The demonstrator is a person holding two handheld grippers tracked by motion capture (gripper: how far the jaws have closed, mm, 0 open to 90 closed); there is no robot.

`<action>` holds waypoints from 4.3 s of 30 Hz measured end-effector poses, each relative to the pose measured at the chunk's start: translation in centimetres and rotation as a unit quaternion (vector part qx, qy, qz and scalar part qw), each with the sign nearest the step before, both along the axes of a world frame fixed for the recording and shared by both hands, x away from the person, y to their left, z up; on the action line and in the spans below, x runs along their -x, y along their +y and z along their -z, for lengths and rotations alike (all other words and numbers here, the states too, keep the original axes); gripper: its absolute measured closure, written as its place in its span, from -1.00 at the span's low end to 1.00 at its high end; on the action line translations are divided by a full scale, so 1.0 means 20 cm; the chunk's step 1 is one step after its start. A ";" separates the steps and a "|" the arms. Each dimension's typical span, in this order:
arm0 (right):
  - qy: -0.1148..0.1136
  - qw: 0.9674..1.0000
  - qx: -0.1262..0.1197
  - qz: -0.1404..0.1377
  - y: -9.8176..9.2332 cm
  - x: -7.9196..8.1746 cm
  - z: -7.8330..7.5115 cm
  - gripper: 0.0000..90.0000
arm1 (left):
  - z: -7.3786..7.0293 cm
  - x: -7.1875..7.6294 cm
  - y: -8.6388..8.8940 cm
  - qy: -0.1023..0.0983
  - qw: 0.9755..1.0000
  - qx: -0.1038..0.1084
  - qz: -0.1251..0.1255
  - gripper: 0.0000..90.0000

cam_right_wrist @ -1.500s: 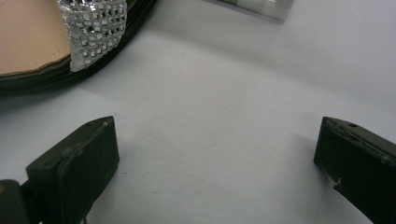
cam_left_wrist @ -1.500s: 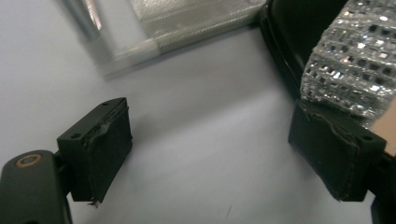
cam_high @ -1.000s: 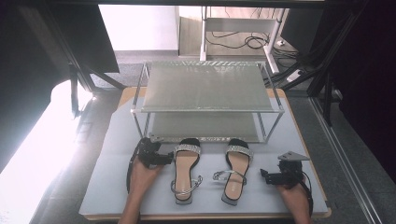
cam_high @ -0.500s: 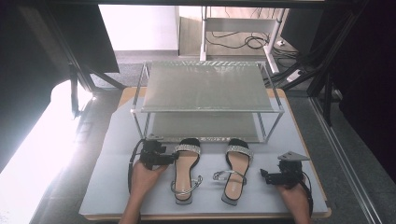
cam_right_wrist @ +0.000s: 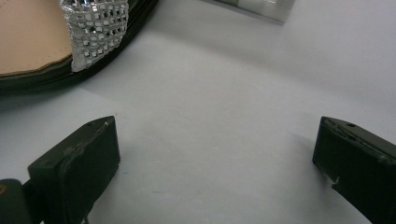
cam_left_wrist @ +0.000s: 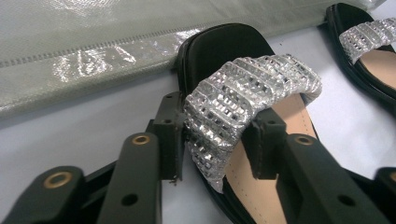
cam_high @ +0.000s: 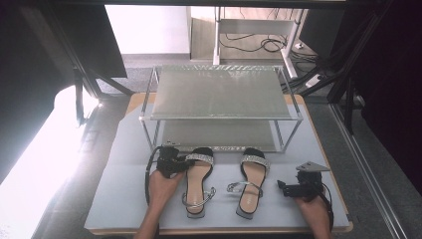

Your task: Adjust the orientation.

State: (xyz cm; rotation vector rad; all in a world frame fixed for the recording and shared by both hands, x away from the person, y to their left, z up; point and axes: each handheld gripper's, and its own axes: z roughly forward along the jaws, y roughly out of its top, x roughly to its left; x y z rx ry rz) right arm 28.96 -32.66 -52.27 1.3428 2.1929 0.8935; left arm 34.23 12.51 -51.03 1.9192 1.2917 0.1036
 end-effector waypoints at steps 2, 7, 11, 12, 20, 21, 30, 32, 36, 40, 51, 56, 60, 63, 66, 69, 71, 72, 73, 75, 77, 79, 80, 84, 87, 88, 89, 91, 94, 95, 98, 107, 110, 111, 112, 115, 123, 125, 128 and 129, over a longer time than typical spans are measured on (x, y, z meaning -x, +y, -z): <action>0.000 1.000 0.000 0.000 0.00 0.00 0.00 -0.99 | 0.00 0.00 0.00 0.001 1.000 0.003 -0.002 0.51; 0.000 1.000 0.000 0.000 0.00 0.00 0.00 -0.99 | 0.00 0.00 0.01 0.004 1.000 0.013 -0.007 0.58; 0.000 1.000 0.000 0.000 0.00 0.00 0.00 -0.99 | 0.01 -0.02 0.04 0.018 0.999 0.032 -0.015 0.60; 0.000 1.000 0.000 0.000 0.00 0.00 0.00 -0.99 | 0.01 -0.02 0.04 0.018 0.999 0.032 -0.015 0.60; 0.000 1.000 0.000 0.000 0.00 0.00 0.00 -0.99 | -0.02 -0.03 0.11 0.041 0.997 0.066 -0.029 0.62; 0.000 1.000 0.000 0.000 0.00 0.00 0.00 -0.99 | -0.03 -0.04 0.13 0.044 0.996 0.076 -0.032 0.62; 0.000 1.000 0.000 0.000 0.00 0.00 0.00 -0.99 | -0.06 -0.03 0.19 0.057 0.993 0.099 -0.040 0.63; 0.000 1.000 0.000 0.000 0.00 0.00 0.00 -0.99 | -0.07 -0.03 0.20 0.055 0.992 0.103 -0.043 0.63; -0.001 1.000 0.000 0.000 0.00 0.00 0.00 -0.99 | -0.13 -0.01 0.23 0.057 0.991 0.108 -0.048 0.63; -0.001 1.000 0.000 0.000 0.00 0.00 0.00 -0.98 | -0.18 0.00 0.24 0.059 0.991 0.111 -0.044 0.62; -0.002 1.000 0.001 -0.002 0.00 0.00 0.00 -0.97 | -0.34 0.06 0.23 0.070 0.991 0.111 -0.010 0.62; -0.003 1.000 0.001 -0.002 0.00 0.00 0.00 -0.97 | -0.44 0.09 0.24 0.071 0.990 0.119 0.006 0.62; -0.003 1.000 0.001 -0.003 0.00 0.00 0.00 -0.97 | -0.53 0.11 0.25 0.068 0.990 0.123 0.014 0.62; -0.002 1.000 0.001 -0.002 0.00 0.00 0.00 -0.96 | -0.60 0.11 0.24 0.071 0.990 0.118 0.025 0.62; -0.002 1.000 0.001 -0.002 0.00 0.00 0.00 -0.96 | -0.62 0.10 0.24 0.073 0.990 0.120 0.029 0.62; -0.002 1.000 0.001 -0.003 0.00 0.00 0.00 -0.96 | -0.66 0.09 0.23 0.073 0.989 0.123 0.034 0.62; -0.002 1.000 0.001 -0.003 0.00 0.00 0.00 -0.96 | -0.69 0.09 0.23 0.072 0.989 0.127 0.037 0.62; -0.002 1.000 0.001 -0.003 0.00 0.00 0.00 -0.96 | -0.71 0.09 0.23 0.072 0.988 0.130 0.040 0.62; -0.002 1.000 0.001 -0.003 0.00 0.00 0.00 -0.96 | -0.73 0.08 0.23 0.071 0.987 0.135 0.041 0.62; -0.003 1.000 0.001 -0.003 0.00 0.00 0.00 -0.96 | -0.76 0.08 0.24 0.070 0.987 0.140 0.042 0.62; -0.003 1.000 0.001 -0.003 0.00 0.00 0.00 -0.96 | -0.79 0.07 0.24 0.066 0.986 0.144 0.041 0.62; -0.003 1.000 0.001 -0.003 0.00 0.00 0.00 -0.96 | -0.83 0.05 0.25 0.062 0.987 0.145 0.037 0.62; -0.003 1.000 0.001 -0.003 0.00 0.00 0.00 -0.96 | -0.85 0.04 0.25 0.061 0.987 0.144 0.037 0.62; -0.003 1.000 0.001 -0.003 0.00 0.00 0.00 -0.96 | -0.91 0.00 0.25 0.058 0.987 0.145 0.032 0.62; -0.003 1.000 0.000 -0.003 0.00 0.00 0.00 -0.96 | -0.95 -0.04 0.24 0.058 0.987 0.145 0.027 0.62; -0.003 1.000 0.001 -0.003 0.00 0.00 0.00 -0.96 | -0.96 -0.05 0.23 0.059 0.987 0.144 0.024 0.62; -0.003 1.000 0.000 -0.003 0.00 0.00 0.00 -0.96 | -0.98 -0.08 0.23 0.057 0.988 0.141 0.021 0.62; -0.003 1.000 0.000 -0.003 0.00 0.00 0.00 -0.96 | -0.99 -0.09 0.22 0.057 0.988 0.140 0.019 0.62; -0.002 1.000 0.000 -0.003 0.00 0.00 0.00 -0.96 | -1.01 -0.14 0.21 0.058 0.988 0.141 0.013 0.62; -0.002 1.000 0.000 -0.003 0.00 0.00 0.00 -0.96 | -1.02 -0.15 0.21 0.059 0.988 0.141 0.011 0.62; -0.002 1.000 0.000 -0.003 0.00 0.00 0.00 -0.96 | -1.04 -0.21 0.20 0.061 0.988 0.140 0.002 0.62; -0.001 1.000 0.000 -0.004 0.00 0.00 0.00 -0.96 | -1.08 -0.40 0.17 0.075 0.988 0.129 -0.032 0.62; 0.000 1.000 0.000 -0.005 0.00 0.00 0.00 -0.96 | -1.08 -0.47 0.16 0.079 0.987 0.130 -0.045 0.62; 0.000 1.000 -0.001 -0.005 0.00 0.00 0.00 -0.96 | -1.08 -0.50 0.16 0.083 0.987 0.129 -0.047 0.62; 0.000 1.000 -0.001 -0.005 0.00 0.00 0.00 -0.96 | -1.08 -0.51 0.16 0.084 0.987 0.129 -0.050 0.62; 0.000 1.000 -0.001 -0.005 0.00 0.00 0.00 -0.96 | -1.07 -0.59 0.14 0.089 0.987 0.122 -0.057 0.62; 0.000 1.000 -0.001 -0.005 0.00 0.00 0.00 -0.96 | -1.07 -0.75 0.13 0.097 0.985 0.118 -0.081 0.62; -0.001 1.000 -0.001 -0.005 0.00 0.00 0.00 -0.96 | -1.07 -0.78 0.13 0.099 0.984 0.120 -0.085 0.62; -0.001 1.000 -0.001 -0.005 0.00 0.00 0.00 -0.96 | -1.08 -0.82 0.12 0.101 0.984 0.115 -0.092 0.62; -0.001 1.000 -0.001 -0.005 0.00 0.00 0.00 -0.96 | -1.08 -0.83 0.12 0.101 0.984 0.113 -0.094 0.62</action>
